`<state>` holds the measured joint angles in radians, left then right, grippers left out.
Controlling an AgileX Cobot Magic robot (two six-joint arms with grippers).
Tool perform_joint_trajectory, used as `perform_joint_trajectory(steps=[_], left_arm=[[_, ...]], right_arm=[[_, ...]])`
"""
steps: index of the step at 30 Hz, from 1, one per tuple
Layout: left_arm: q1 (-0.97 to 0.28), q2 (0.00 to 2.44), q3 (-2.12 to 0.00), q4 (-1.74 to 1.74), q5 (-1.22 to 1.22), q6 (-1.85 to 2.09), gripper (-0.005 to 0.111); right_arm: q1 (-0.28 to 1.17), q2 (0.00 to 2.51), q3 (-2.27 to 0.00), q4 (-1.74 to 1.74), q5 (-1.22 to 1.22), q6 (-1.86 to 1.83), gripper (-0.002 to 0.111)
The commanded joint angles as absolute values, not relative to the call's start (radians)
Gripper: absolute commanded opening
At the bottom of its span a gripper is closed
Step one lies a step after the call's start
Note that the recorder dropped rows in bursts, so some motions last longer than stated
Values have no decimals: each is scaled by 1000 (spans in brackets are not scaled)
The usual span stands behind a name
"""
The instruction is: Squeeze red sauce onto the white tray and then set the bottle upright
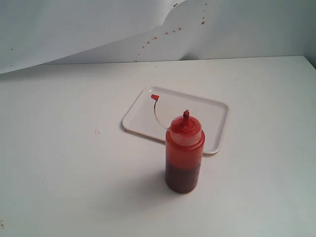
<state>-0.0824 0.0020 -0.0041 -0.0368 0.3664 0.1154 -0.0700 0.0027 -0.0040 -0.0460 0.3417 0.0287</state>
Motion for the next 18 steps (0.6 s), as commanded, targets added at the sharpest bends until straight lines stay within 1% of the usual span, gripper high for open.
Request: perform_joint_trajectory(steps=[1, 5, 8, 12, 14, 18], left_arm=[[-80, 0, 0, -43, 356, 112, 1], [-80, 0, 0, -43, 356, 112, 1], [-80, 0, 0, 48, 356, 114, 1], [-80, 0, 0, 74, 356, 114, 1], [-80, 0, 0, 160, 320, 114, 1], [-80, 0, 0, 173, 252, 114, 1]], right_arm=[[-70, 0, 0, -38, 341, 31, 0], [-70, 0, 0, -38, 341, 31, 0], [-70, 0, 0, -38, 341, 31, 0], [-70, 0, 0, -38, 341, 31, 0], [-70, 0, 0, -38, 341, 31, 0], [-70, 0, 0, -38, 341, 31, 0]])
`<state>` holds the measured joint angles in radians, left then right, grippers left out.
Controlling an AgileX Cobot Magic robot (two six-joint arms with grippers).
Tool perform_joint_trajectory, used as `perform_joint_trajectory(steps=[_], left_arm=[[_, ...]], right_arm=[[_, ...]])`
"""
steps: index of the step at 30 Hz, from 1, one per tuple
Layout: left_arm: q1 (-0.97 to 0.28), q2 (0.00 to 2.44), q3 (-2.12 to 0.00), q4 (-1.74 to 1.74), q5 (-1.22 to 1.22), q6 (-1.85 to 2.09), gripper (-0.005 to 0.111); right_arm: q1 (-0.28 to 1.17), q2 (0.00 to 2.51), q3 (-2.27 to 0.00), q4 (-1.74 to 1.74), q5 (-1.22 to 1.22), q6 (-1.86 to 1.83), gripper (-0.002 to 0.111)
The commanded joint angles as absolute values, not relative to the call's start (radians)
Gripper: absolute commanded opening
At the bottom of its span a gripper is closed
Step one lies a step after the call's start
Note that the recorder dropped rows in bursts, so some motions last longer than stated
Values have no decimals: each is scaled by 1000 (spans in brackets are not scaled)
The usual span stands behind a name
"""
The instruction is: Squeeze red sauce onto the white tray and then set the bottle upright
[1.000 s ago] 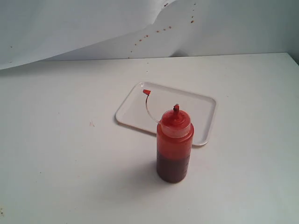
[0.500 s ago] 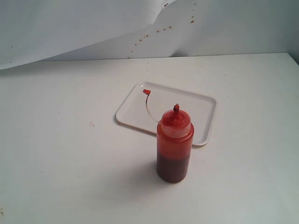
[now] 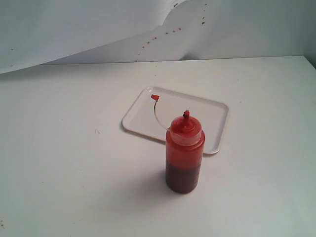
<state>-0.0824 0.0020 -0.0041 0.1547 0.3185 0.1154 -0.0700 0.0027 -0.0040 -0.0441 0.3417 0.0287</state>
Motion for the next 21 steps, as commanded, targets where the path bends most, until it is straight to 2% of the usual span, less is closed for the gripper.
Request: perform_joint_trajectory(steps=[1, 7, 13, 21], left_arm=[[-80, 0, 0, 173, 243, 114, 1], [-80, 0, 0, 155, 204, 106, 1], [-80, 0, 0, -121, 88, 106, 1], [-80, 0, 0, -147, -114, -43, 1]], right_arm=[[-70, 0, 0, -38, 341, 31, 0], [-70, 0, 0, -38, 341, 31, 0], [-70, 0, 0, -38, 341, 31, 0], [-70, 0, 0, -38, 341, 31, 0]])
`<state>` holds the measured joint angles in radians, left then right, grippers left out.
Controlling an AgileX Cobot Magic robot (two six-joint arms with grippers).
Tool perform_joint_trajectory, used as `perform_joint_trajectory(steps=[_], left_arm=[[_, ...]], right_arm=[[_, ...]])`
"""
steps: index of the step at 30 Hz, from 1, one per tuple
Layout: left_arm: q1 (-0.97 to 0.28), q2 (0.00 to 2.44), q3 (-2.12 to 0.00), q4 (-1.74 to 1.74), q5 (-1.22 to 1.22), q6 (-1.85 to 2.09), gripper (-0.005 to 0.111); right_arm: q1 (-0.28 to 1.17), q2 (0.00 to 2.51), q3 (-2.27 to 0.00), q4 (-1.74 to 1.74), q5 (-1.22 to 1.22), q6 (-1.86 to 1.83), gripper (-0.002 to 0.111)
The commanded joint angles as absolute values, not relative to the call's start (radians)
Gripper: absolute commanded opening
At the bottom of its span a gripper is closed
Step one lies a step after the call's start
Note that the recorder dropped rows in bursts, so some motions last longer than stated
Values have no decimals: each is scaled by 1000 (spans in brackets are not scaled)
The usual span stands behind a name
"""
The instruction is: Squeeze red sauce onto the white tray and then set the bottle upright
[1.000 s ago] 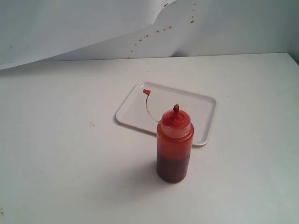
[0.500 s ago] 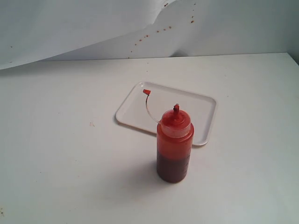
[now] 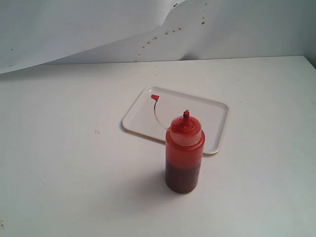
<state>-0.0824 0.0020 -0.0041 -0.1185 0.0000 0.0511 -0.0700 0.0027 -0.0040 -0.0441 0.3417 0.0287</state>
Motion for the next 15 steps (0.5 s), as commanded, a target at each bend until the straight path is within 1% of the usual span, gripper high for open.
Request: perform_joint_trajectory(steps=[1, 7, 10, 12, 15], left_arm=[[-80, 0, 0, -147, -160, -52, 1], [-80, 0, 0, -104, -489, -160, 1], [-80, 39, 0, 68, -654, -215, 1], [-80, 135, 0, 159, -792, -236, 1], [-80, 365, -12, 140, -945, -226, 0]], right_arm=[[-70, 0, 0, -38, 341, 31, 0], [-70, 0, 0, -38, 341, 31, 0], [-70, 0, 0, -38, 341, 31, 0], [-70, 0, 0, -38, 341, 31, 0], [-70, 0, 0, -38, 341, 31, 0]])
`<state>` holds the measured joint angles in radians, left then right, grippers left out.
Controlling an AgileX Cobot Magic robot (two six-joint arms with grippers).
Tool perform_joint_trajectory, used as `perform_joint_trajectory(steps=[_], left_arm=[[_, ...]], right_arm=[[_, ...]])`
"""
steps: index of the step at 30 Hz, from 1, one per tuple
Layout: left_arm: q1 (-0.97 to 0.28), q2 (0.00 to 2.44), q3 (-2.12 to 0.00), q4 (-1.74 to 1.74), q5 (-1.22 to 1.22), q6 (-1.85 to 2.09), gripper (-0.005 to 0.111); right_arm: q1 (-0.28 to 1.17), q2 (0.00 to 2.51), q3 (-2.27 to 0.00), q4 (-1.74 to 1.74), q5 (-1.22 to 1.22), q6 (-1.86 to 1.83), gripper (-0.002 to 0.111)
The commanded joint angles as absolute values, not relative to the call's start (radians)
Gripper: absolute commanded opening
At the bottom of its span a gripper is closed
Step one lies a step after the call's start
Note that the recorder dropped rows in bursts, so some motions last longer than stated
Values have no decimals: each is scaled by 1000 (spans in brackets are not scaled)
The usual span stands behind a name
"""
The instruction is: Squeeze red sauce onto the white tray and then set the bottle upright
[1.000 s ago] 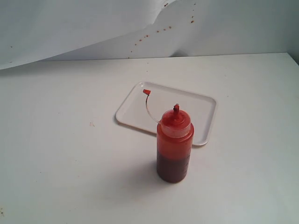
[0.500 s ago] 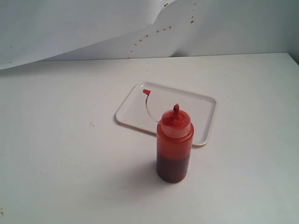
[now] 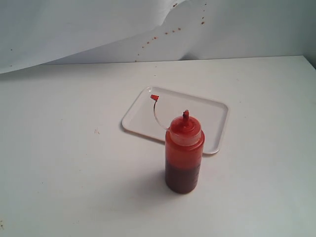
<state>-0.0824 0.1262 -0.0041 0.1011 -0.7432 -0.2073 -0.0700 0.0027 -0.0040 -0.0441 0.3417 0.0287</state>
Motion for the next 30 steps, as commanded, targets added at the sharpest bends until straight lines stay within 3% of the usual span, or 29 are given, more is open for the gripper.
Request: perform_joint_trajectory(steps=[1, 7, 14, 22, 30], left_arm=[[-80, 441, -32, 124, -973, -226, 0], [-80, 1059, -284, 205, -1082, -256, 0], [-80, 1658, -551, 718, -1186, -362, 0], [-80, 2015, -739, 1172, -1221, -365, 0], [-81, 2093, -739, 1233, -1221, -365, 1]], right_arm=[[-70, 0, 0, -38, 341, 31, 0], [-70, 0, 0, -38, 341, 31, 0], [-70, 0, 0, -38, 341, 31, 0], [-70, 0, 0, -38, 341, 31, 0], [-70, 0, 0, -38, 341, 31, 0]])
